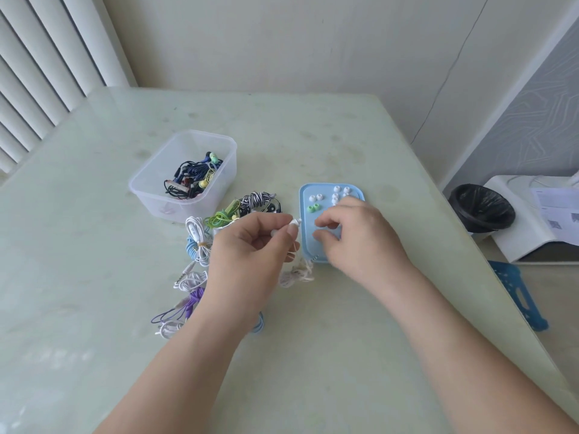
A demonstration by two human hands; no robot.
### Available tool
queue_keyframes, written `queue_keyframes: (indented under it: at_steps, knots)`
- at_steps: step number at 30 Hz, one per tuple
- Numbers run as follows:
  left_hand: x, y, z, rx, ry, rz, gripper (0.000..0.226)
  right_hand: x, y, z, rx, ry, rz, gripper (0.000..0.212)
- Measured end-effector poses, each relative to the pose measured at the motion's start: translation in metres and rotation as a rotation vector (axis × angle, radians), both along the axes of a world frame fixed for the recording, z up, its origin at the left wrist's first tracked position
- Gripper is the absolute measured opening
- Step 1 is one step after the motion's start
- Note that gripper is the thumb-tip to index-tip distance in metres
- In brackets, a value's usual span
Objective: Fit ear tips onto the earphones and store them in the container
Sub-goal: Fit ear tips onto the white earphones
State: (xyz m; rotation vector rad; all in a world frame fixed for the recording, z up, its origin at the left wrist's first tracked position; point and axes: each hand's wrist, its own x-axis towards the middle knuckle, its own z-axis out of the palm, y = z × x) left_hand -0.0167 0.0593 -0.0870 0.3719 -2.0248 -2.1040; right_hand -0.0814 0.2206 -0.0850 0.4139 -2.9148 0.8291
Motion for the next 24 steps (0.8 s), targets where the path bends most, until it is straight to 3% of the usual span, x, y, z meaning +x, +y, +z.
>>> queue_keyframes:
  at_steps: [4, 10, 14, 24]
  knots:
    - [0.001, 0.001, 0.0, 0.026, -0.007, -0.007, 0.005, -0.003, -0.005, 0.0, 0.167, -0.019, 0.041, 0.011]
    - [0.001, 0.001, 0.0, 0.044, -0.004, -0.022, 0.004, -0.009, 0.002, -0.008, 0.034, 0.002, 0.042, 0.009]
    - [0.001, 0.002, -0.001, 0.052, -0.002, -0.029, 0.005, -0.002, 0.003, -0.004, -0.377, 0.029, -0.015, 0.008]
    - [0.001, 0.004, -0.001, 0.069, 0.028, -0.038, 0.005, 0.01, 0.007, 0.011, -1.195, -0.586, -0.05, 0.017]
